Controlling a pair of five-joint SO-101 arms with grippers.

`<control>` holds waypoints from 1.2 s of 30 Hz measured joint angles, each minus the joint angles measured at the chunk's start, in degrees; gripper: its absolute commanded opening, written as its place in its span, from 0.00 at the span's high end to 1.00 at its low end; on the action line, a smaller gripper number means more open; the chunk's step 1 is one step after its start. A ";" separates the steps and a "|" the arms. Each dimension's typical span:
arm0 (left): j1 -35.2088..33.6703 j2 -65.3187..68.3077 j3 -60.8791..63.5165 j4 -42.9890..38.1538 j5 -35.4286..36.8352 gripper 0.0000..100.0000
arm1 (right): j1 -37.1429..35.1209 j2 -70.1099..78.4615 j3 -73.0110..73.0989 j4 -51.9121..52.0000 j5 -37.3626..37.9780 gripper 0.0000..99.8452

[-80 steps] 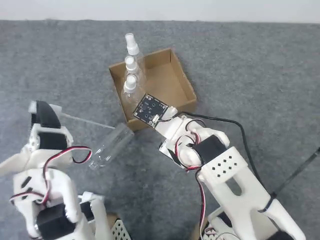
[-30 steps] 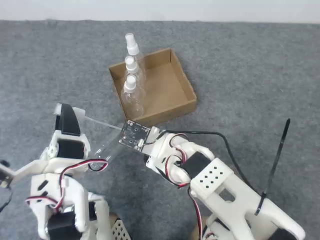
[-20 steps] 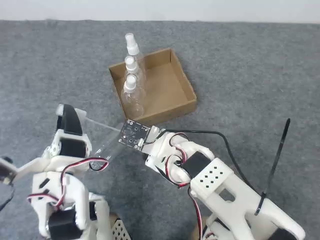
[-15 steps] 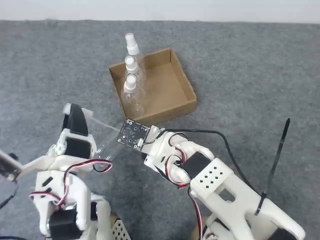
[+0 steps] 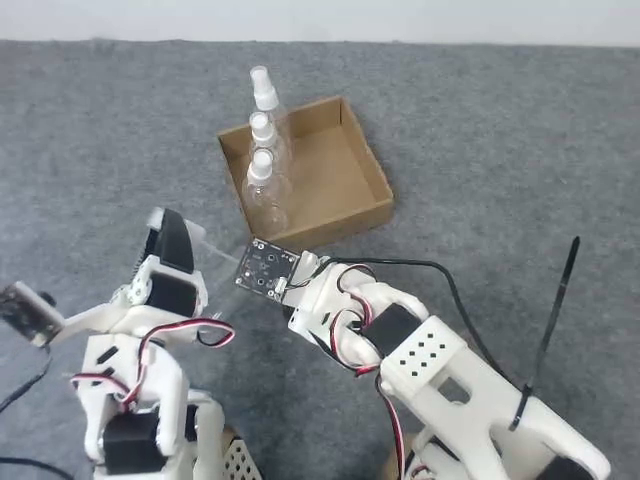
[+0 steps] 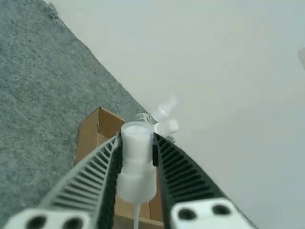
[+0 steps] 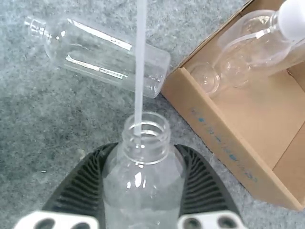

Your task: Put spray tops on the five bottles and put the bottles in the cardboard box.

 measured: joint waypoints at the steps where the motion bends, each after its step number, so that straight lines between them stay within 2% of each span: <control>1: 0.18 0.00 0.18 0.00 -0.18 0.99 | 0.00 0.00 0.00 0.00 0.00 0.99; 8: 0.62 0.00 0.97 0.00 -0.18 0.99 | 0.00 0.00 0.00 0.00 0.09 0.99; 25: 8.88 0.00 4.66 0.00 -3.96 0.99 | -0.09 0.00 0.00 0.00 0.18 0.99; 36: 9.32 0.00 6.33 0.00 -4.57 0.99 | -0.09 0.09 0.00 0.00 0.18 0.99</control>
